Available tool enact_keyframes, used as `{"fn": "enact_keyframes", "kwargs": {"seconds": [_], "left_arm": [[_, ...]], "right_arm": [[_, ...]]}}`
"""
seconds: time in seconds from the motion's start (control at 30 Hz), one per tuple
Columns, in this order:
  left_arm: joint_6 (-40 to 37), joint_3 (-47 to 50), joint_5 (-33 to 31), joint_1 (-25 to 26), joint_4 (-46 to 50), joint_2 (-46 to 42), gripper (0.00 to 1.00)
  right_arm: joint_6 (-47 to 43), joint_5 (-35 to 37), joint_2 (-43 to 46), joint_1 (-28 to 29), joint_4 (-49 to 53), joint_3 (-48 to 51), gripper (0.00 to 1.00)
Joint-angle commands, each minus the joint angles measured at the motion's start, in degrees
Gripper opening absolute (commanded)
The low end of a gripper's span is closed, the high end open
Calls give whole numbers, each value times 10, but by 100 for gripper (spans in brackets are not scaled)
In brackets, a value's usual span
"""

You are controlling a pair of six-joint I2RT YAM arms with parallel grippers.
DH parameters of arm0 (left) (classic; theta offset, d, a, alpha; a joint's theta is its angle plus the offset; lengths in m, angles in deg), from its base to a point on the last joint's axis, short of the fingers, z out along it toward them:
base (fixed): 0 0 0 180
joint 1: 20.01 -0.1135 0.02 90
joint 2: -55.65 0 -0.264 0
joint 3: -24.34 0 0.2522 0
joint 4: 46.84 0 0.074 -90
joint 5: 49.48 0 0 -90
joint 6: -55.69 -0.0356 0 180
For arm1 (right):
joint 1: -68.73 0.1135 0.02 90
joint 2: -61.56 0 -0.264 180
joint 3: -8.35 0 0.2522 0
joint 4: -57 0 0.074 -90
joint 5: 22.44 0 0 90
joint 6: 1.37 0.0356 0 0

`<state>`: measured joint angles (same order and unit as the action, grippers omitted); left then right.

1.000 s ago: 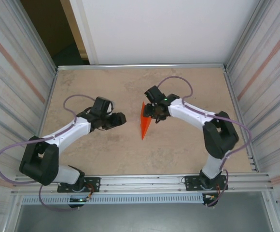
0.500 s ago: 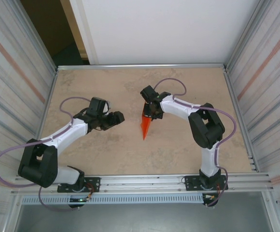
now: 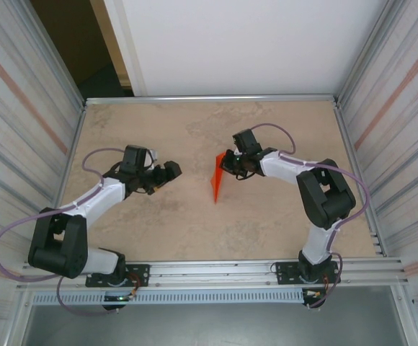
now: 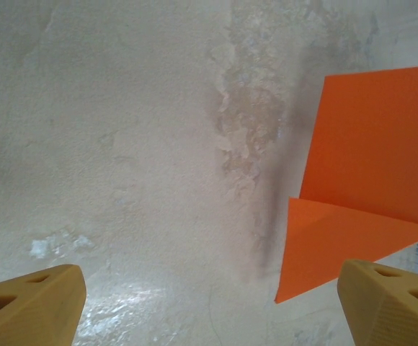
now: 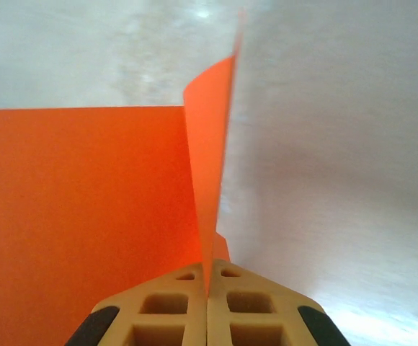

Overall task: Fold a paper plane with a square sheet of paper (pick it up from the middle)
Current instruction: Turn over the paper at the center of the table.

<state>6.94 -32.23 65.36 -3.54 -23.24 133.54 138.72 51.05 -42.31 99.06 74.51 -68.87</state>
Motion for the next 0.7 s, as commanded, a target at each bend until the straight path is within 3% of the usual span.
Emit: {"fn": "enact_keyframes", "kwargs": {"seconds": [0.0, 0.37, 0.5, 0.67], "left_arm": [[13, 5, 46, -1, -41, 1, 91], [38, 8, 84, 38, -112, 43, 87], [59, 6, 88, 72, -148, 73, 79], [84, -3, 89, 119, -186, 114, 63]], "right_arm": [[34, -78, 10, -1, -109, 18, 6], [50, -114, -31, -29, -182, 72, 9], [47, -112, -38, -45, -203, 101, 10], [35, -101, -26, -63, -212, 131, 11]]}}
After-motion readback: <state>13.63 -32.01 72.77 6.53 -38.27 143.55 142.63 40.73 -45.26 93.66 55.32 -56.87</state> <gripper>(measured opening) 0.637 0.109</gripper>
